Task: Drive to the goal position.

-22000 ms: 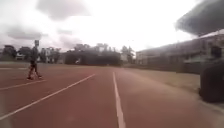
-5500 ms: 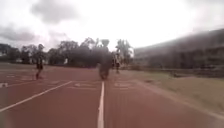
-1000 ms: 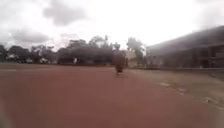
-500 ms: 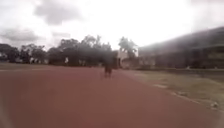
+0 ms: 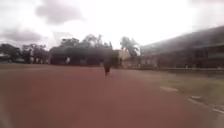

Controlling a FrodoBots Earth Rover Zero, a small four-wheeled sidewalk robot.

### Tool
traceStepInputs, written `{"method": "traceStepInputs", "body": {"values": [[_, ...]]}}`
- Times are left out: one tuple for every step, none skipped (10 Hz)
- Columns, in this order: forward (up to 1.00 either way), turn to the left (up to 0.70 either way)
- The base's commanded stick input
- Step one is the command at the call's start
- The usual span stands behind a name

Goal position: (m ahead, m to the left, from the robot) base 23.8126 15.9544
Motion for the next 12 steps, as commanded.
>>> {"method": "traceStepInputs", "body": {"values": [[0.85,0.00],[0.85,0.00],[0.85,0.00],[0.85,0.00],[0.85,0.00],[0.85,0.00],[0.85,0.00],[0.85,0.00],[0.85,0.00],[0.85,0.00],[0.85,0.00],[0.85,0.00]]}}
